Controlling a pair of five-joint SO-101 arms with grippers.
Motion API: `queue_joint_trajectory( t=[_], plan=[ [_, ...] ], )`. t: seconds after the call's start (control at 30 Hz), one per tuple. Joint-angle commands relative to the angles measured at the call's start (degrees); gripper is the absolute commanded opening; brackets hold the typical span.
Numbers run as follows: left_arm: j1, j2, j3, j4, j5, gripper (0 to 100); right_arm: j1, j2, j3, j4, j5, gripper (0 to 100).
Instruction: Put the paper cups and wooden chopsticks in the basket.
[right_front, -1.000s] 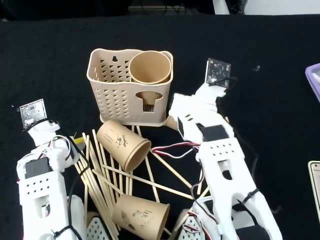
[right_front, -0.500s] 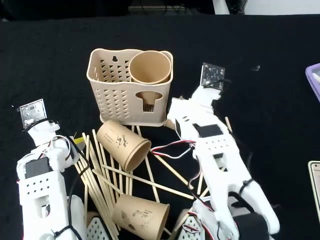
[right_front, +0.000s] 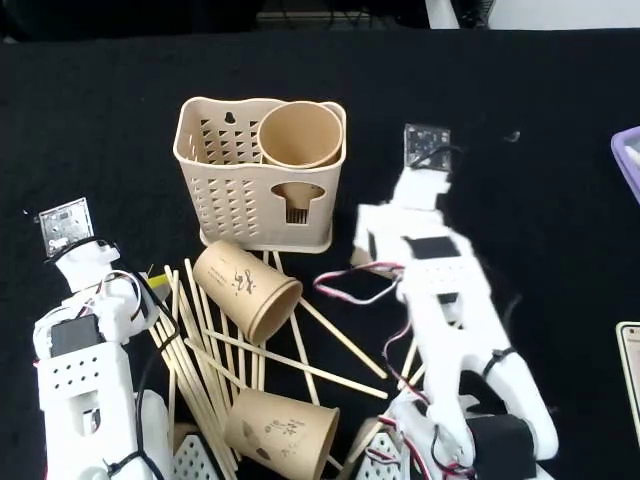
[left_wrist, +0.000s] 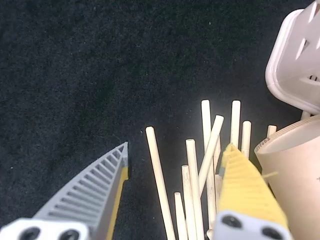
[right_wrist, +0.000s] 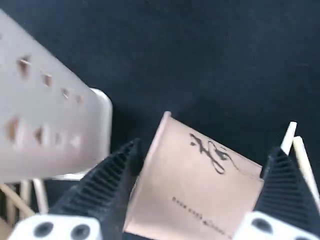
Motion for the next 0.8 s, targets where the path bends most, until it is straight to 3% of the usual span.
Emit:
queue_joint_trajectory(
  t=[0.0,0.2,0.33,0.77],
  plan=[
    [-0.2,-0.9,-0.7,-0.6,0.2,29,5.3,0.0,-8.8,13.0,6.0,33.5],
    [-0.4,-0.9,-0.7,-0.6,0.2,29,10.6,0.0,-20.1,24.0,14.4,1.0],
    [-0.5,-0.9,-0.7,-0.6,0.2,29,12.2,0.0,-23.4,27.9,20.0,0.8],
    [-0.5,-1.0,-1.0,-0.6,0.2,29,16.2,0.0,-22.5,32.4,26.0,1.0]
  ],
)
